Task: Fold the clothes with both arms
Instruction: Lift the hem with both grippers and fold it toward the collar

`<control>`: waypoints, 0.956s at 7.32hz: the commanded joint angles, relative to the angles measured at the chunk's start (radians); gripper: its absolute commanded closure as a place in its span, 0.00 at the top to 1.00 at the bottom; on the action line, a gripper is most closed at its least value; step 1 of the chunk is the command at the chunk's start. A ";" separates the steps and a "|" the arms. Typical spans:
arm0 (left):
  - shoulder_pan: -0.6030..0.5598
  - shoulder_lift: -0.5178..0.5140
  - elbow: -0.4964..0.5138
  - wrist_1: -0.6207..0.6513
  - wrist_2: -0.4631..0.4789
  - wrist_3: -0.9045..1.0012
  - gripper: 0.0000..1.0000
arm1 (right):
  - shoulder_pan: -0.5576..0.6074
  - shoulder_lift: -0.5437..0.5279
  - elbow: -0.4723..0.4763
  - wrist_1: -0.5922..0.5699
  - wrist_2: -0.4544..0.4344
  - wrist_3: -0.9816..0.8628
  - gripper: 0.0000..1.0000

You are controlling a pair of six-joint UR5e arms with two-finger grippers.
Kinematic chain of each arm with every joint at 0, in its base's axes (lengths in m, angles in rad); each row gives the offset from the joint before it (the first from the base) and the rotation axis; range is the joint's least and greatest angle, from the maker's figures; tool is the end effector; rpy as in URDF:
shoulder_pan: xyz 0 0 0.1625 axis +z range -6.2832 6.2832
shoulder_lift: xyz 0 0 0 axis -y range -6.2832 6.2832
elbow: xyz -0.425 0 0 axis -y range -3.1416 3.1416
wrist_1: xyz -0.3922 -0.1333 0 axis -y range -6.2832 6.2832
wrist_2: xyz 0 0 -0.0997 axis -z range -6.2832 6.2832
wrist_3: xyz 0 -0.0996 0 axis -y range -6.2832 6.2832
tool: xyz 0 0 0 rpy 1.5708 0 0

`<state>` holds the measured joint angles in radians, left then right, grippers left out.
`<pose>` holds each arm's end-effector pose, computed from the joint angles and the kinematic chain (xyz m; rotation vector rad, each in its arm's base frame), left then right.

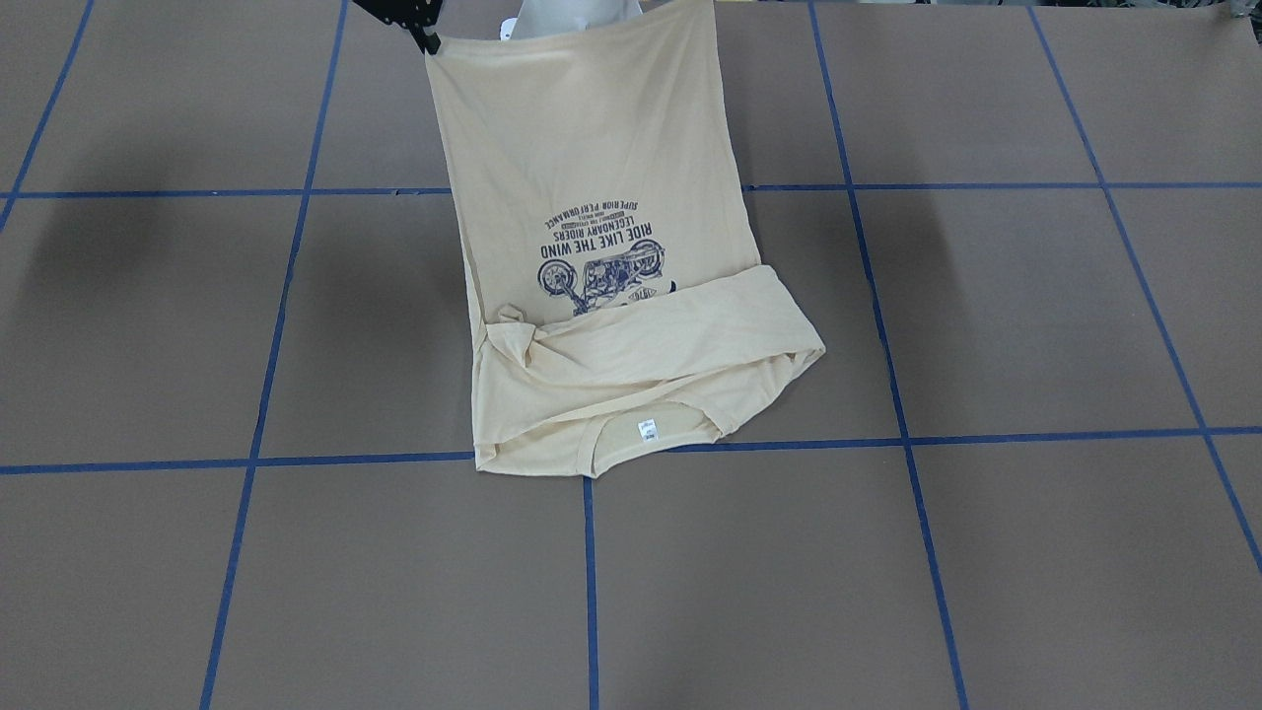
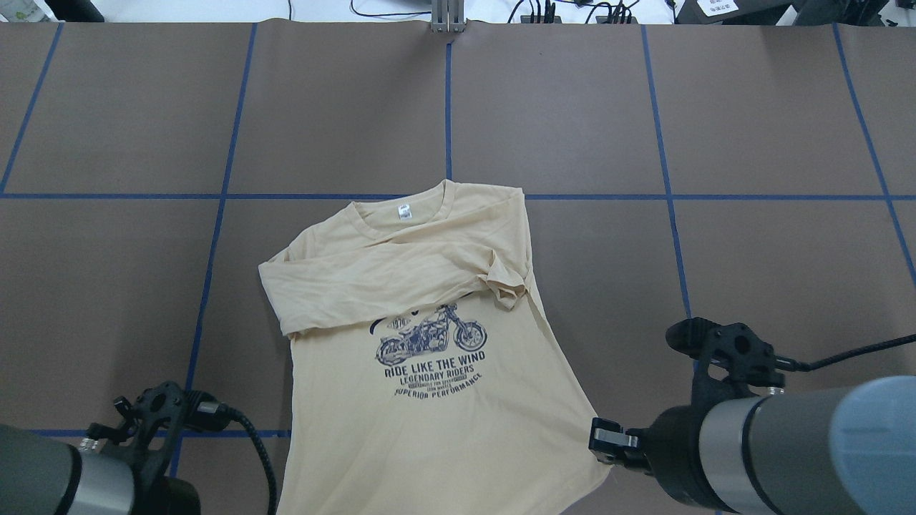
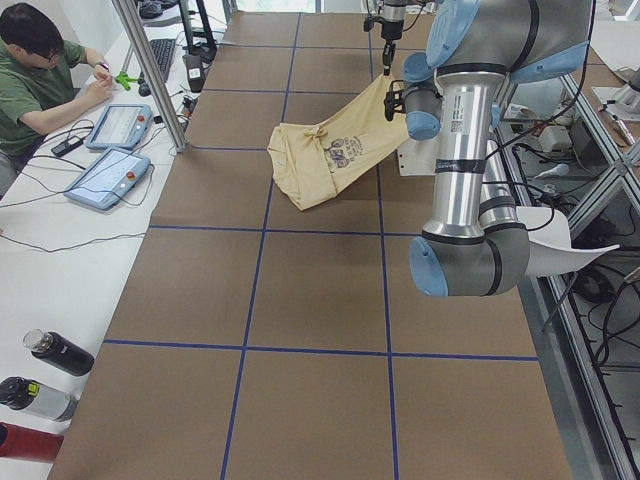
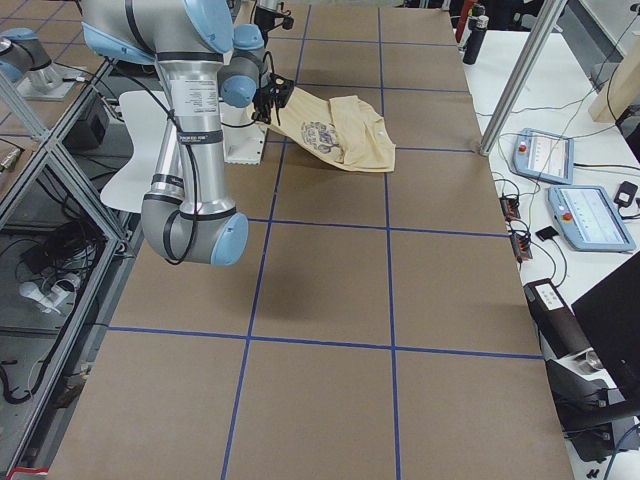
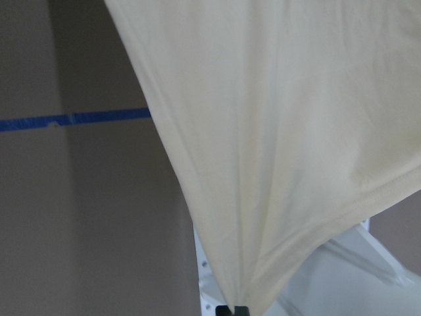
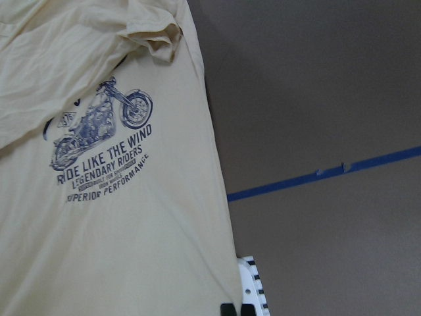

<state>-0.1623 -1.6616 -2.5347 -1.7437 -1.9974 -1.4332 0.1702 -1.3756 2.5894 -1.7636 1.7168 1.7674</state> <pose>0.3315 -0.1476 0.1813 -0.1866 1.2492 0.2403 -0.3303 -0.1773 0.1784 -0.1469 -1.0202 0.2594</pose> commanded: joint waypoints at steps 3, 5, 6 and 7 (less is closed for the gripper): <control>-0.158 -0.061 0.133 0.029 -0.003 0.045 0.00 | 0.105 0.242 -0.298 -0.054 -0.060 -0.034 0.00; -0.287 -0.143 0.282 0.030 0.077 0.106 0.00 | 0.248 0.256 -0.473 0.141 -0.068 -0.156 0.00; -0.343 -0.156 0.309 0.030 0.077 0.156 0.00 | 0.299 0.259 -0.544 0.221 -0.068 -0.160 0.00; -0.386 -0.179 0.306 0.033 0.075 0.177 0.00 | 0.354 0.298 -0.555 0.230 -0.063 -0.161 0.00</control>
<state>-0.4891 -1.8134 -2.2474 -1.7129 -1.9257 -1.2930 0.4549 -1.1102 2.0812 -1.5835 1.6510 1.6164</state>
